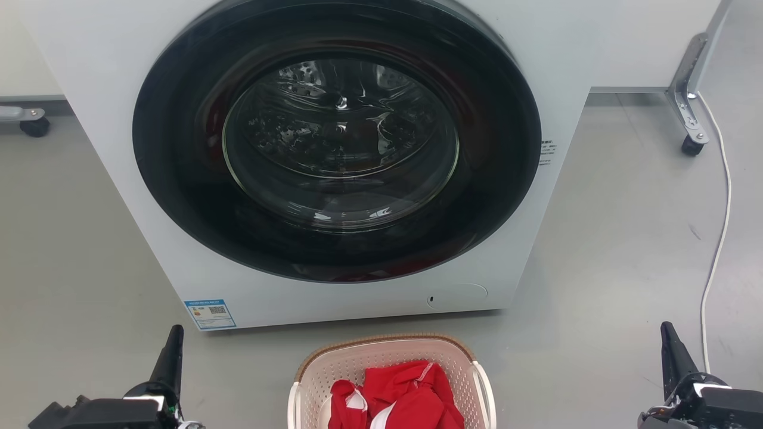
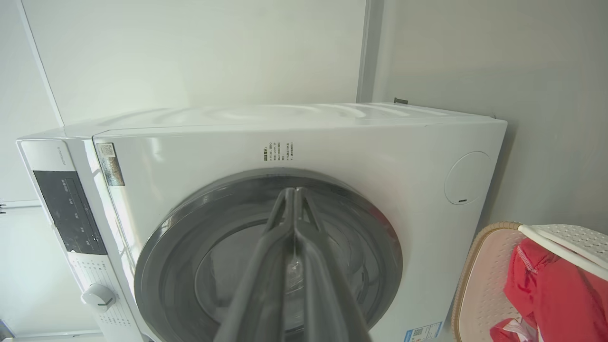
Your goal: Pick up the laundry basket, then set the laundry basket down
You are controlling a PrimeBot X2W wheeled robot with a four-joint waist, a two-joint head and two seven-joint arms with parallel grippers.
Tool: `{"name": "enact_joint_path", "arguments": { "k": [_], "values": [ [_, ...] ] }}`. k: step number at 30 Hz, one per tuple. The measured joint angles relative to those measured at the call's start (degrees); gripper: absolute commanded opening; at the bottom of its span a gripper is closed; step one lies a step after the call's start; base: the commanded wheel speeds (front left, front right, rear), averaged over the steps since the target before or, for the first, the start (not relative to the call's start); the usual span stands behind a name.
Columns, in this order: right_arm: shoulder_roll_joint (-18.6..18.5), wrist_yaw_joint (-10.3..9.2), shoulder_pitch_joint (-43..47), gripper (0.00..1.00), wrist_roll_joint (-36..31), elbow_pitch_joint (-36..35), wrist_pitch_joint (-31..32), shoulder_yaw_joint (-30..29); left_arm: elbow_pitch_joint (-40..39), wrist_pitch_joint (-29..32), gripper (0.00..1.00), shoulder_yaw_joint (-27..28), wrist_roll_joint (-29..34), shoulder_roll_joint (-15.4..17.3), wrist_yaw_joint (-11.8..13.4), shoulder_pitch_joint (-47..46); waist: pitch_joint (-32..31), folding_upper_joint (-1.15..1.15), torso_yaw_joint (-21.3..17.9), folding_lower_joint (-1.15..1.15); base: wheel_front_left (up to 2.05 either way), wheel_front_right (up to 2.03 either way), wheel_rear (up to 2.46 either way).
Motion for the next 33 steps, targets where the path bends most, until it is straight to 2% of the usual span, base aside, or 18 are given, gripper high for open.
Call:
{"name": "enact_joint_path", "arguments": {
  "k": [33],
  "values": [
    [0.11,0.29,-0.05,0.00,0.41,0.09,0.11,-0.21,0.26,0.00,0.00,0.13,-1.15,-0.12,-0.01,-0.09,-0.01,0.00,0.00,0.00,0.00,0.00,0.00]
  ]
}}
